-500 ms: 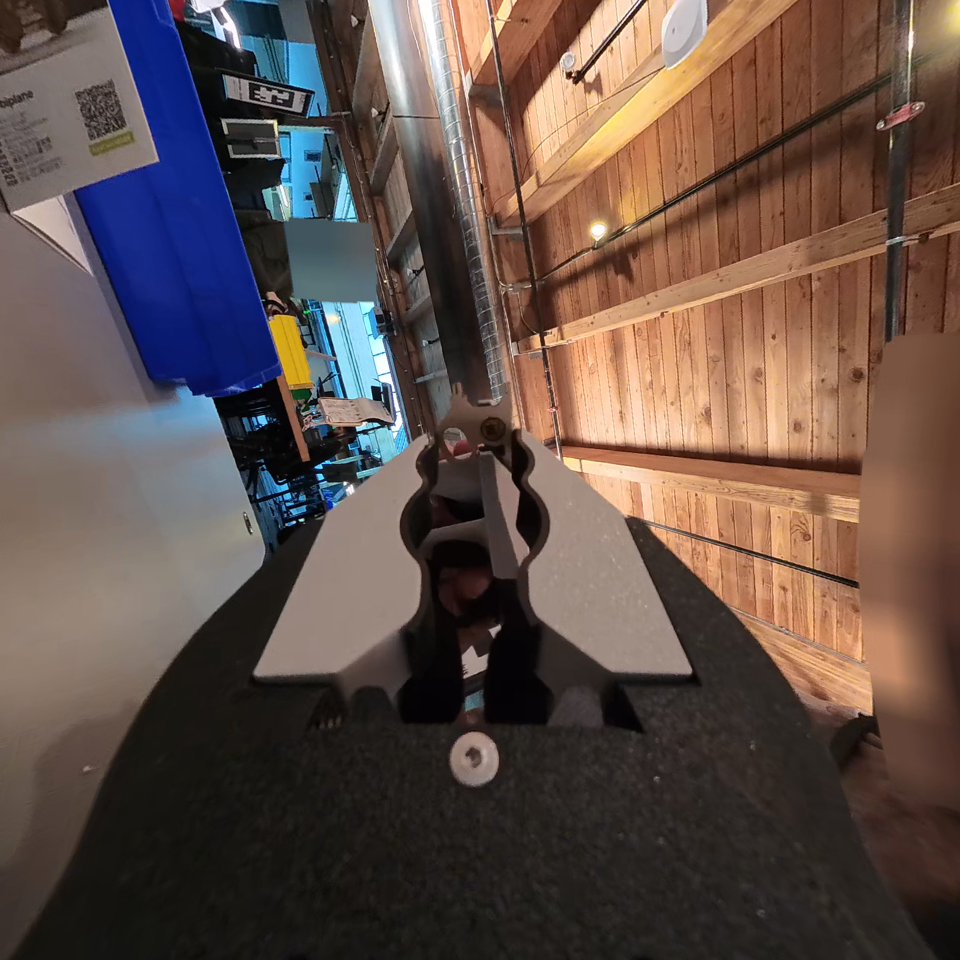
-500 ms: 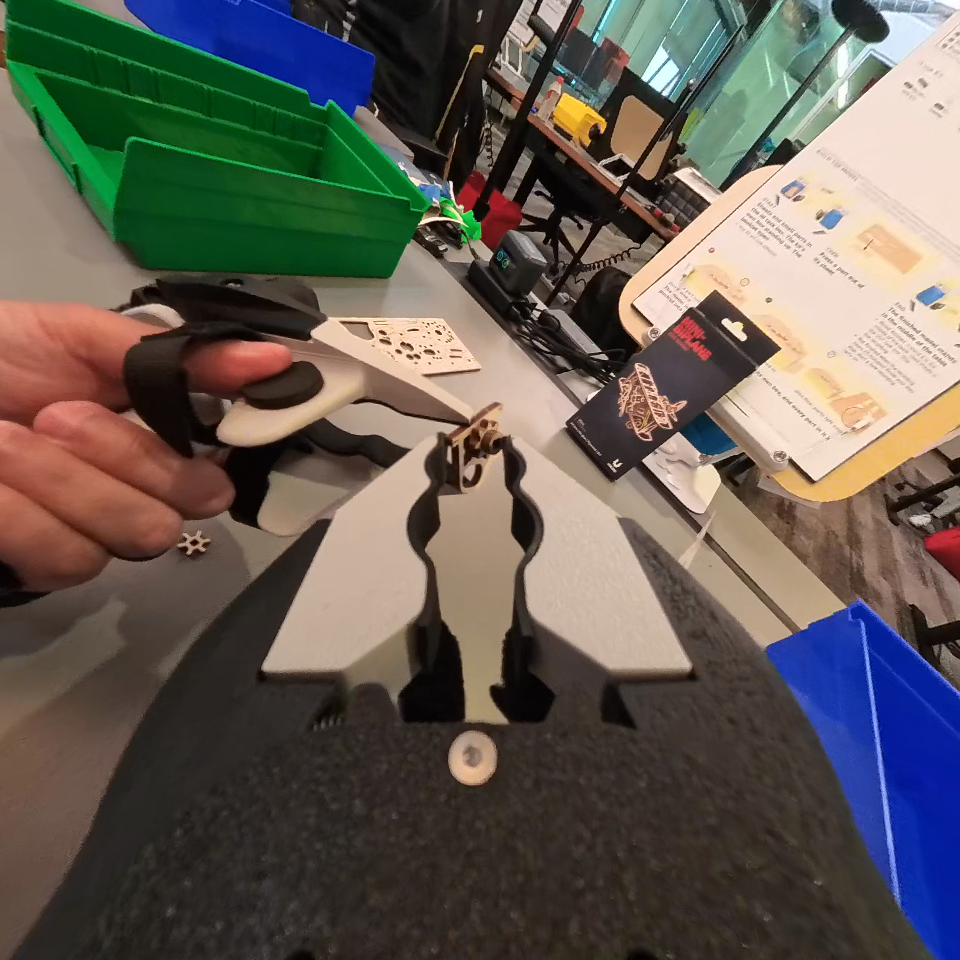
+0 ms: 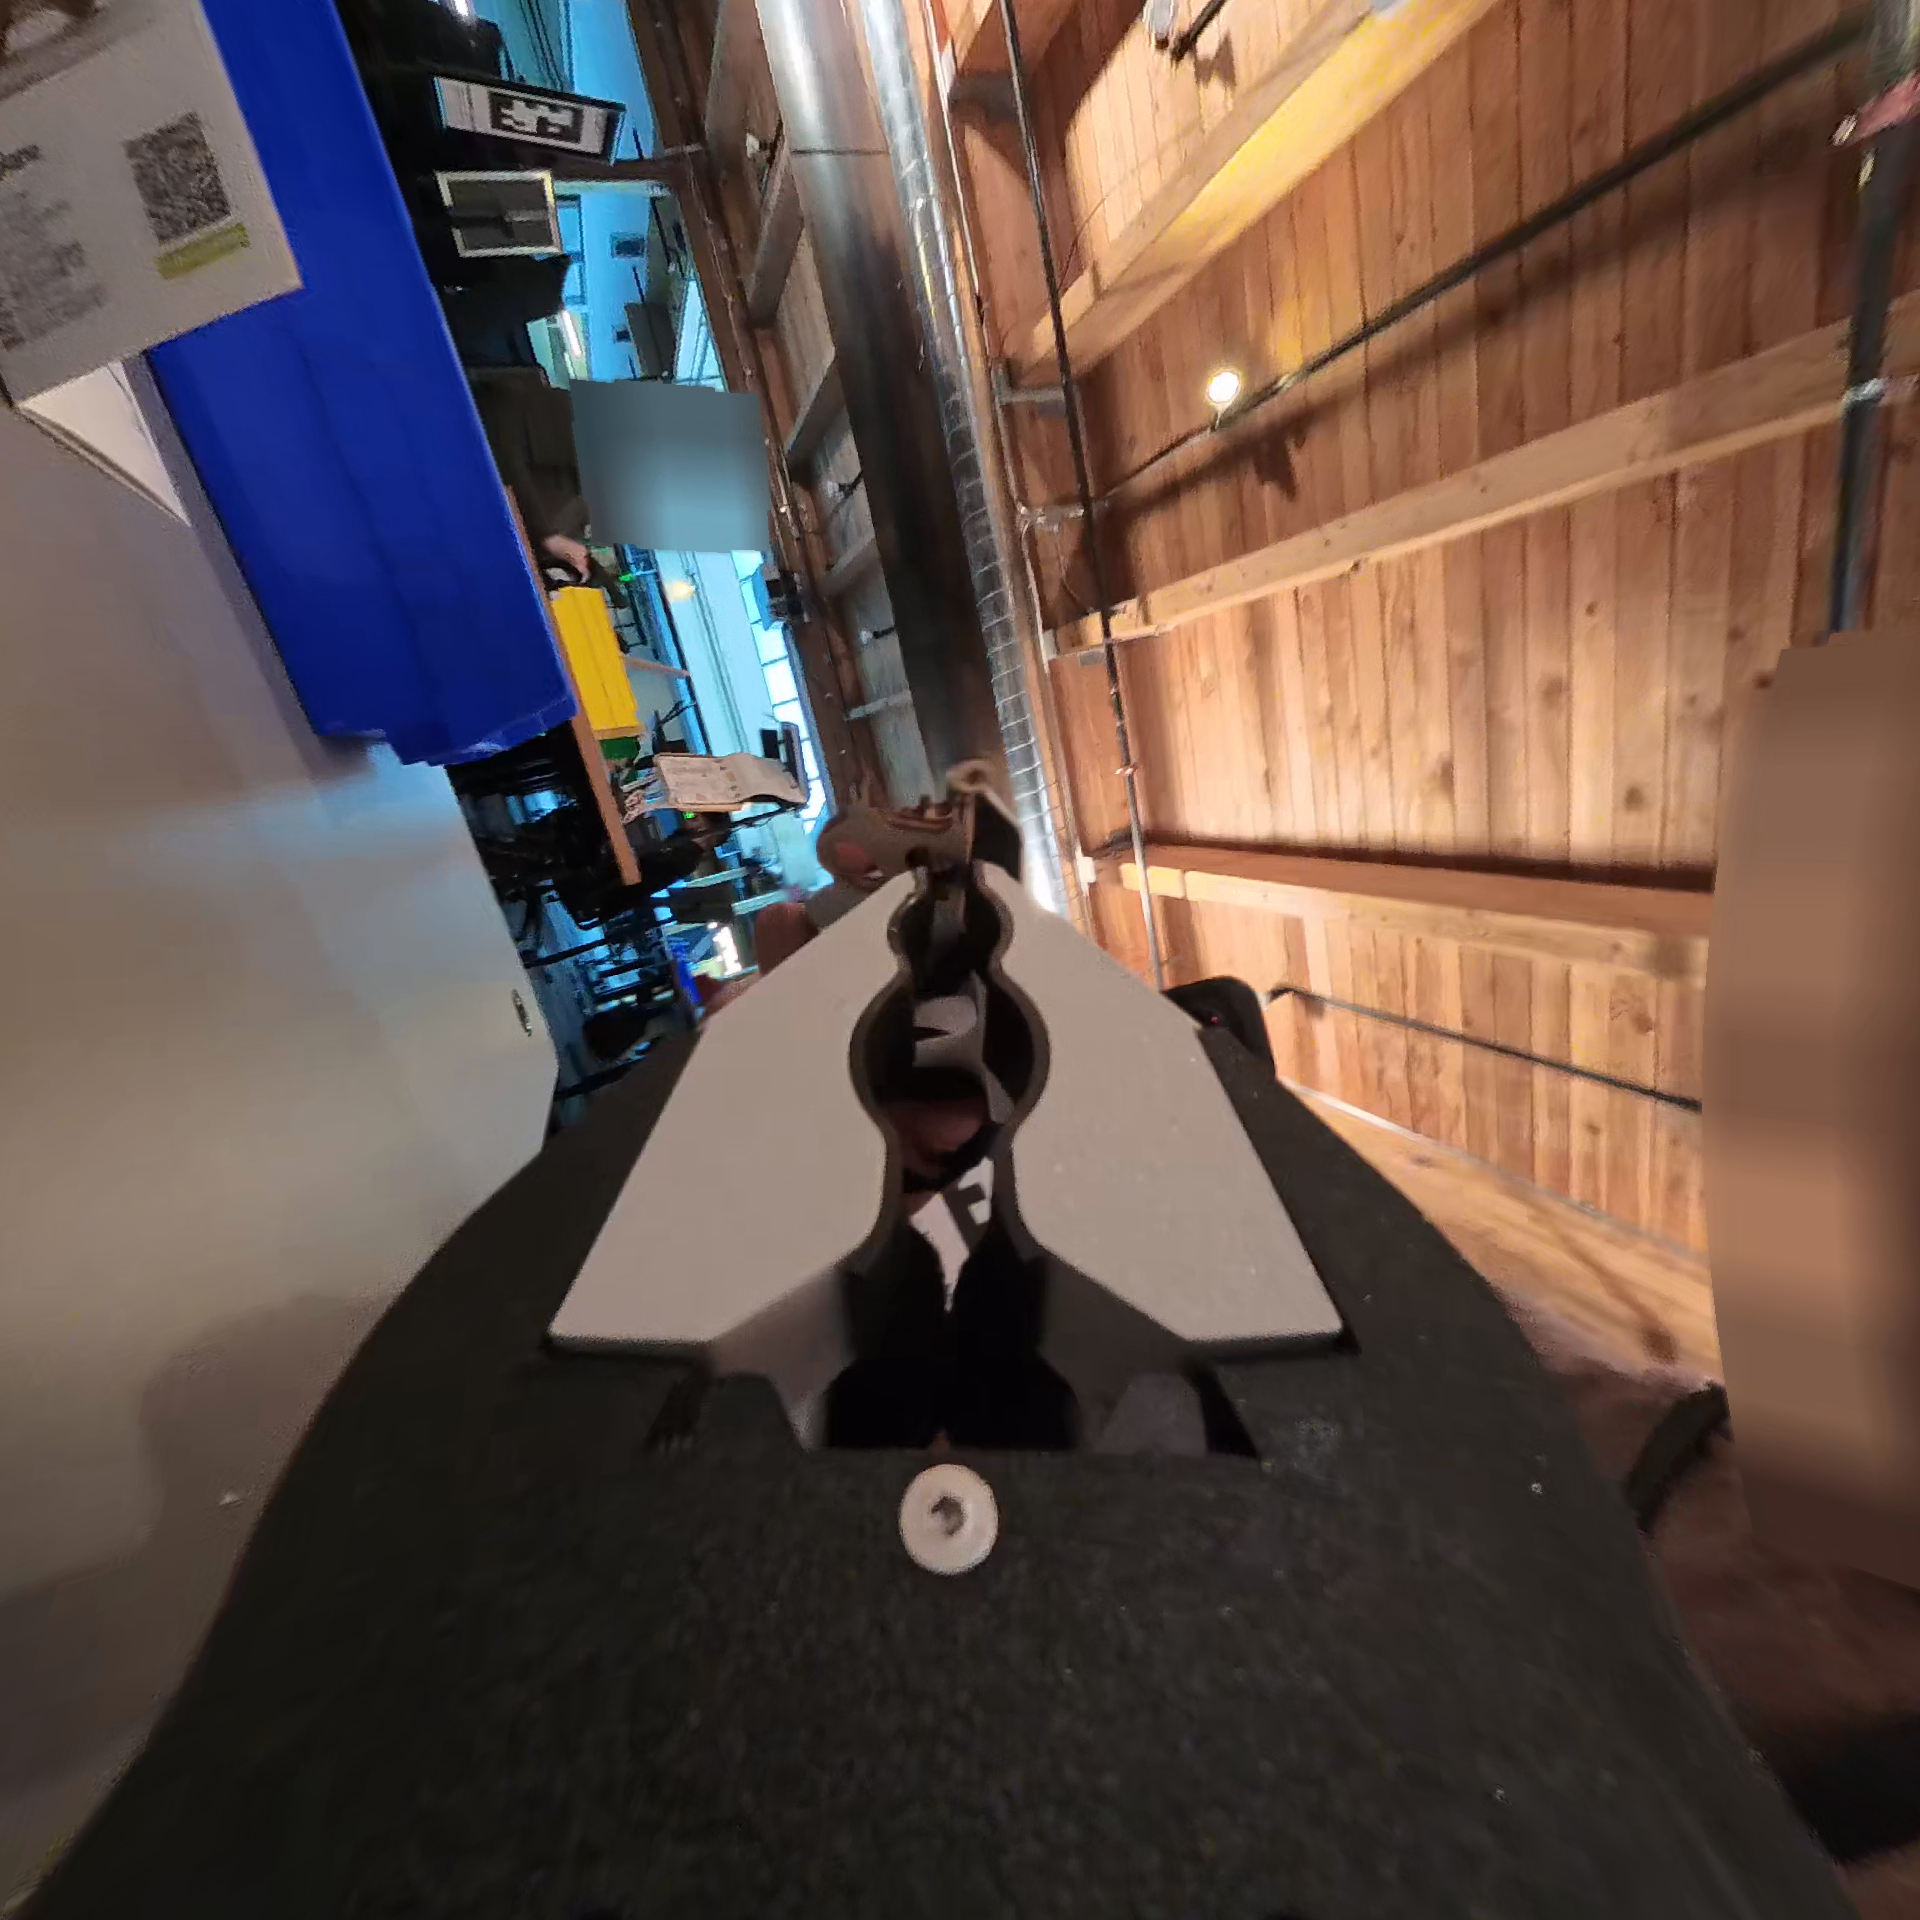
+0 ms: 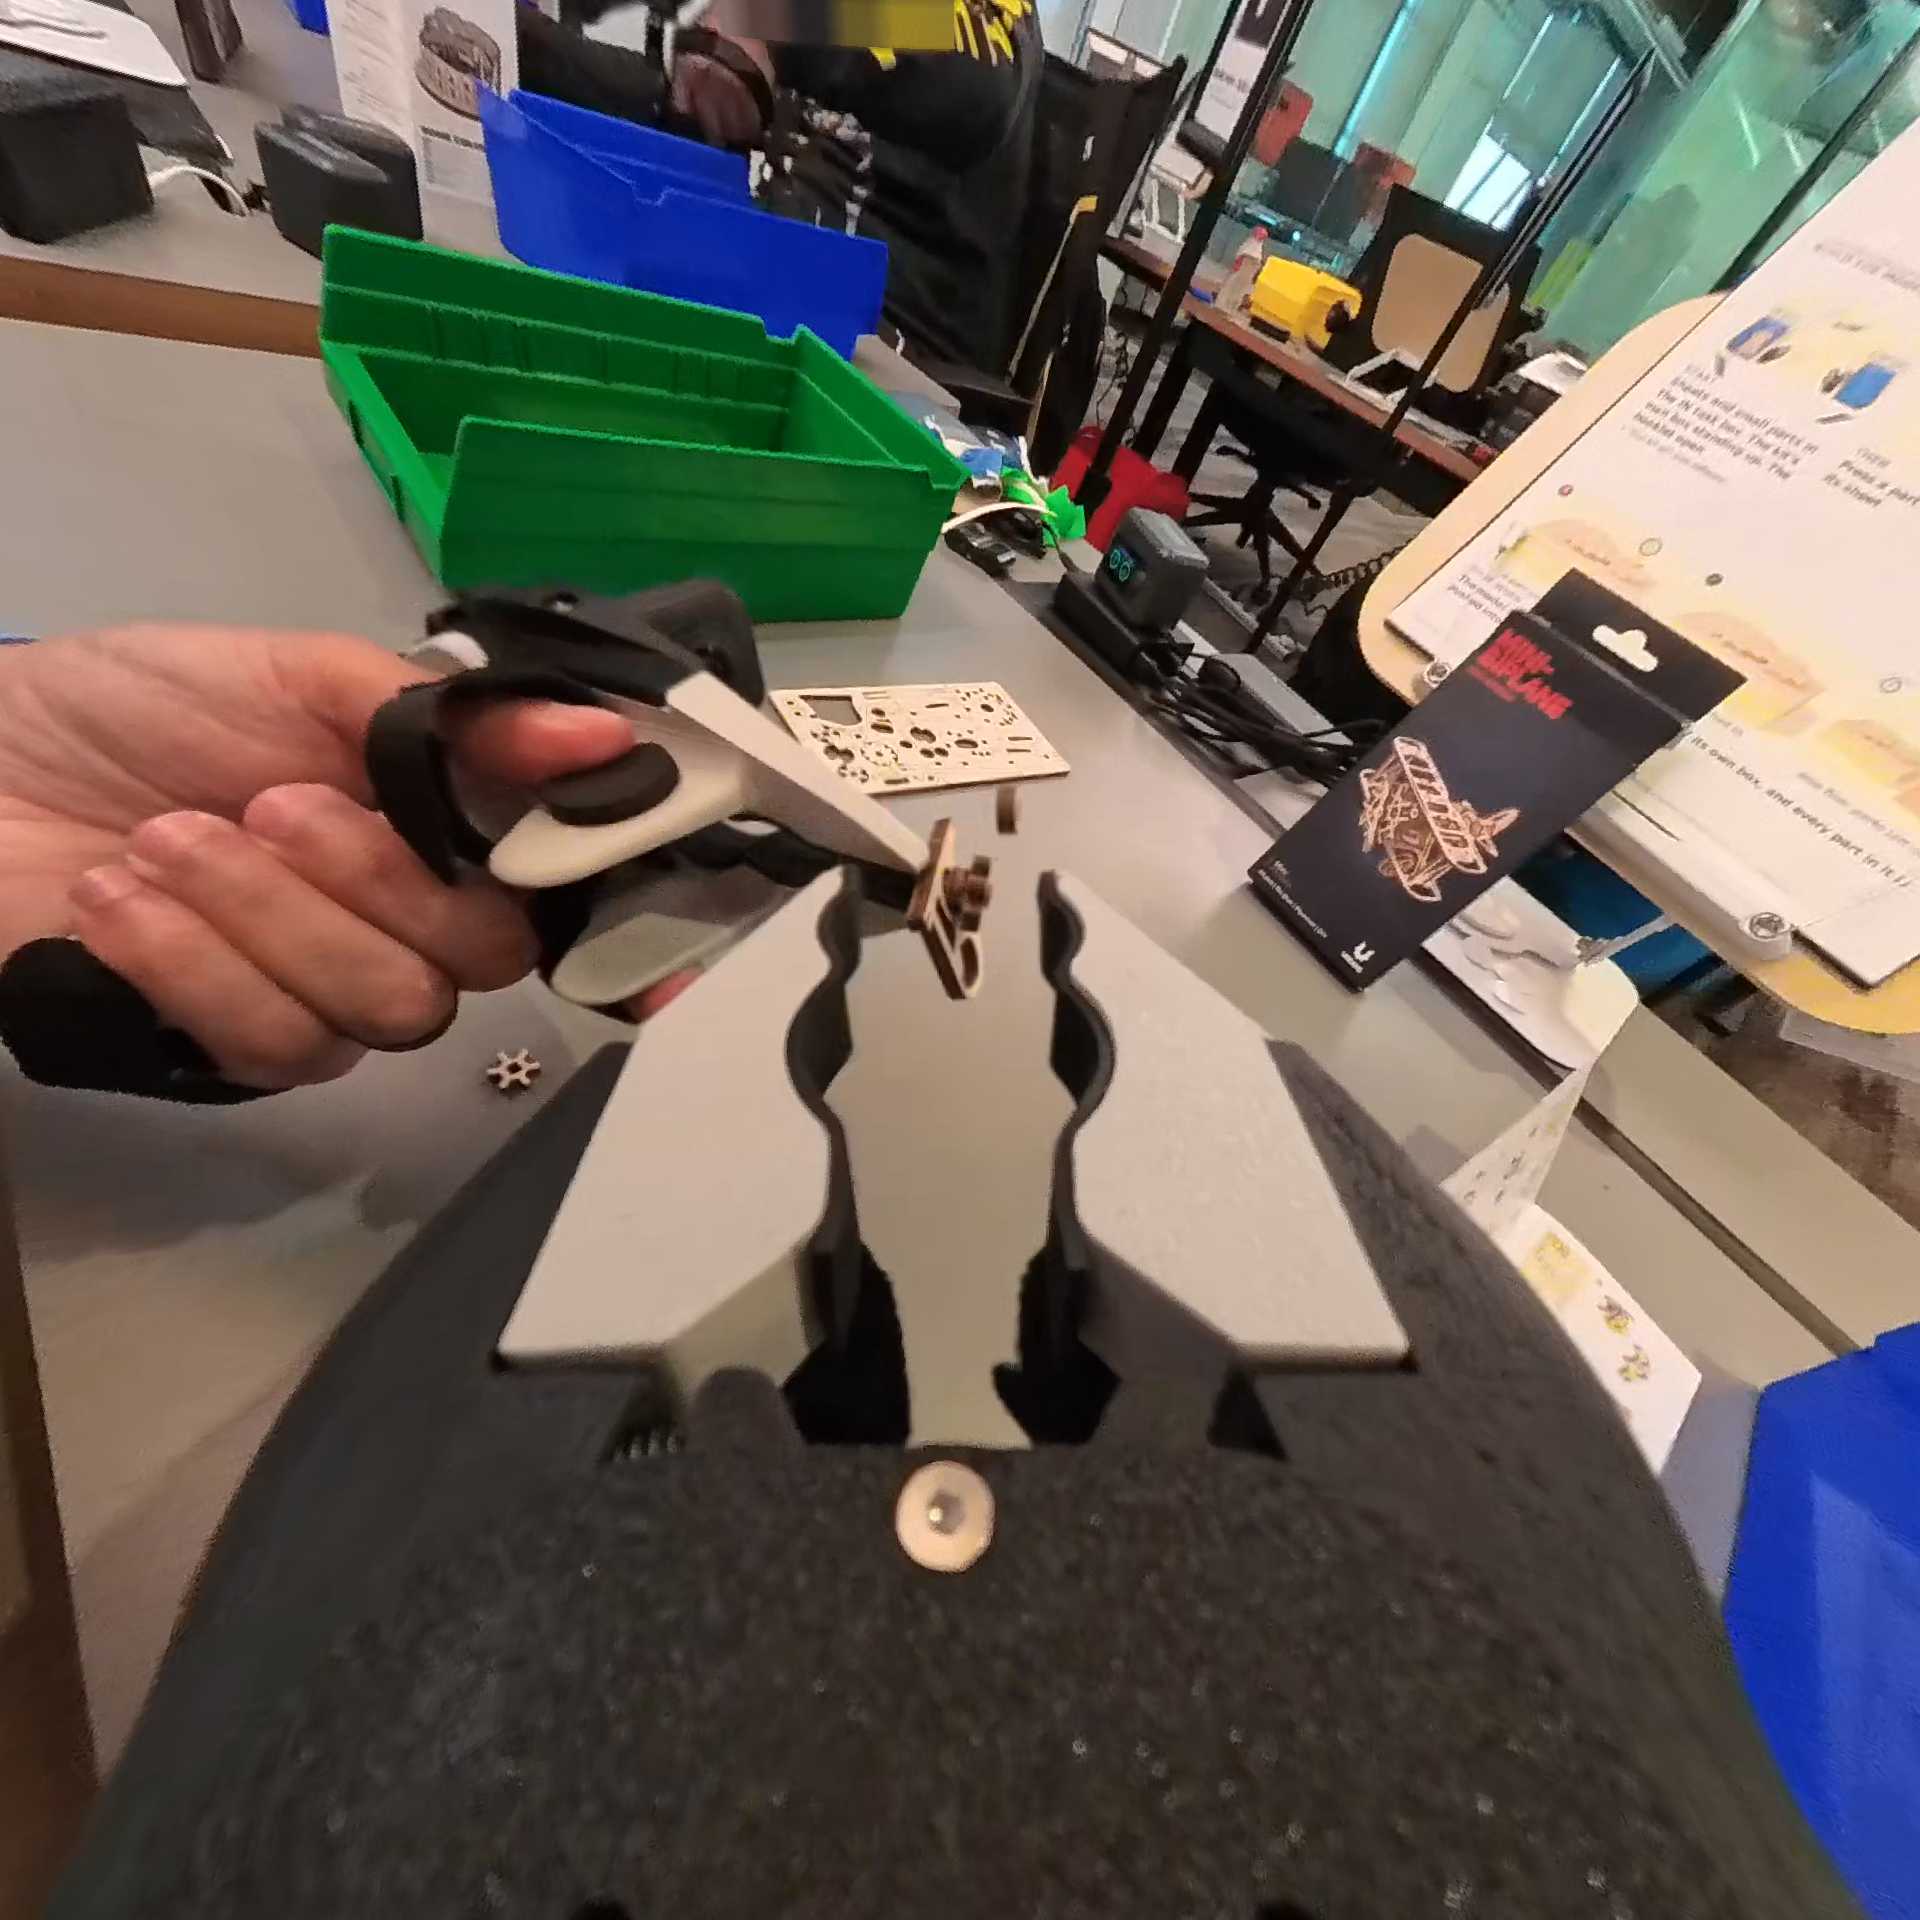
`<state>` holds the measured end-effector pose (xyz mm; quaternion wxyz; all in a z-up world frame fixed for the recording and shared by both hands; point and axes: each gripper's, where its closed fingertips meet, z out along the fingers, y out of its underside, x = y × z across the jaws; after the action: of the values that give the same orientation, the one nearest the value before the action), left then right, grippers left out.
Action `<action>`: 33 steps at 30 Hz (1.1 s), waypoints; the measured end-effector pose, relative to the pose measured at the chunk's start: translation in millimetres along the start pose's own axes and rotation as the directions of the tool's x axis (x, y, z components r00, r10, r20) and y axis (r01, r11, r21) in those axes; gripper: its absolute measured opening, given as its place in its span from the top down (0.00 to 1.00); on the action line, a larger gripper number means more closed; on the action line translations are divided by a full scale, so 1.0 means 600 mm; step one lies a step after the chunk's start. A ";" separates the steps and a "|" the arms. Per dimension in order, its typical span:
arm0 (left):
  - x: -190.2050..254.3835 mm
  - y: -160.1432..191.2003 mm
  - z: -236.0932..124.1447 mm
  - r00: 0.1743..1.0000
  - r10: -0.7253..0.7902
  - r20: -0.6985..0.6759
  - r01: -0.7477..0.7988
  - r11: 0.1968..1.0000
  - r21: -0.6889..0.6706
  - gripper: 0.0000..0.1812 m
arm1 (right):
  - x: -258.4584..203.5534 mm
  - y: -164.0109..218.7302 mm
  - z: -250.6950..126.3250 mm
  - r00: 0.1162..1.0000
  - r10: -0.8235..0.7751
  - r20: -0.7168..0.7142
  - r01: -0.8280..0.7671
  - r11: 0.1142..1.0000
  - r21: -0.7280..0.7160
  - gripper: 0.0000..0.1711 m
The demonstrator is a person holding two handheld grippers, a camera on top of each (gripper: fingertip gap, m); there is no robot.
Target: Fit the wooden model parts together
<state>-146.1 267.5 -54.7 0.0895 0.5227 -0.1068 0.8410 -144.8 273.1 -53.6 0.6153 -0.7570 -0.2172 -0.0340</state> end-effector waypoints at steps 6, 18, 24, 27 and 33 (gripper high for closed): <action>-0.012 -0.002 -0.004 1.000 -0.004 0.026 0.004 1.000 0.007 0.98 | 0.012 -0.005 -0.015 1.000 0.010 0.005 -0.010 1.000 0.010 0.84; -0.007 0.003 -0.009 0.982 0.171 0.082 -0.161 0.981 -0.107 0.99 | 0.020 0.008 -0.038 0.911 0.351 0.219 -0.376 0.923 0.084 0.87; -0.020 -0.009 -0.033 0.890 0.404 0.212 -0.356 0.905 -0.232 0.98 | 0.032 0.049 -0.026 0.906 0.368 0.209 -0.377 0.926 0.003 0.87; -0.006 -0.002 -0.040 0.846 0.501 0.184 -0.436 0.848 -0.302 0.98 | 0.024 0.048 -0.017 0.889 0.386 0.247 -0.399 0.917 0.005 0.87; -0.022 -0.029 -0.084 0.698 0.653 0.293 -0.519 0.744 -0.421 0.98 | 0.011 0.059 0.006 0.875 0.371 0.311 -0.377 0.925 -0.042 0.86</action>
<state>-179.0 297.3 -86.8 -0.1320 0.6083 -0.4155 0.6633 -126.6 272.9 -84.8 0.5755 -0.7741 -0.1619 0.2081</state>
